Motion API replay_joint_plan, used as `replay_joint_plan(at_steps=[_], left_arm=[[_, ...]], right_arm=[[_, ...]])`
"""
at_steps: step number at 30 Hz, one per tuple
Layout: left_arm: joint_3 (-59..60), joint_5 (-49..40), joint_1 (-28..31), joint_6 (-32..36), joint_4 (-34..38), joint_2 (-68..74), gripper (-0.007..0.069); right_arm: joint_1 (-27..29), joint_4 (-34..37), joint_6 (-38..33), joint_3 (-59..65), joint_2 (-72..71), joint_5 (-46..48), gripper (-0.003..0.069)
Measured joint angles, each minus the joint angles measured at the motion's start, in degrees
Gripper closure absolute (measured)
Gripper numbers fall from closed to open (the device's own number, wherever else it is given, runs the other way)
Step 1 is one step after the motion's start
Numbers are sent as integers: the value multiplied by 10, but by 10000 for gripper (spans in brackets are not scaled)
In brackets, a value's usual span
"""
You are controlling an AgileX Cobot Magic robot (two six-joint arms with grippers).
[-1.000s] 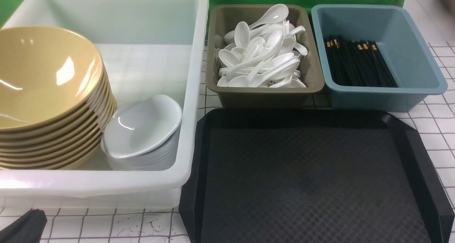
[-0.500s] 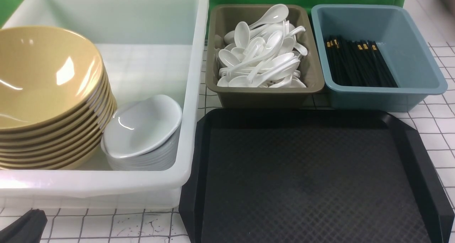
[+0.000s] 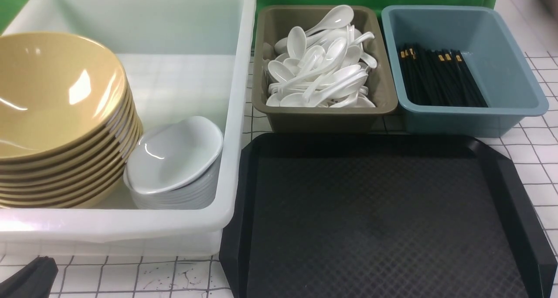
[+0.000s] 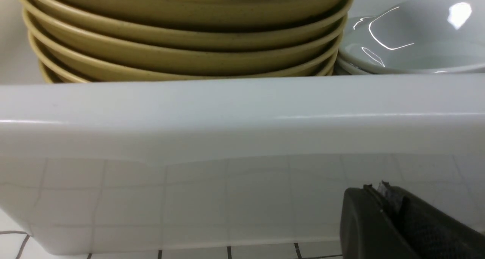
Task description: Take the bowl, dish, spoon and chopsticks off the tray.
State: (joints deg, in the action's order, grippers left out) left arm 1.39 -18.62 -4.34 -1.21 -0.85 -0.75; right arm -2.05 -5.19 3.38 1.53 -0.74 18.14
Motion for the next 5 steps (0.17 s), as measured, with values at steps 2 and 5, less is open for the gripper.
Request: replay_joint_plan(at_steps=[2,5], left_arm=[[0,0,0,0,0,0,636],[0,0,0,0,0,0,636]], right_arm=[[0,0,0,0,0,0,571],[0,0,0,0,0,0,569]])
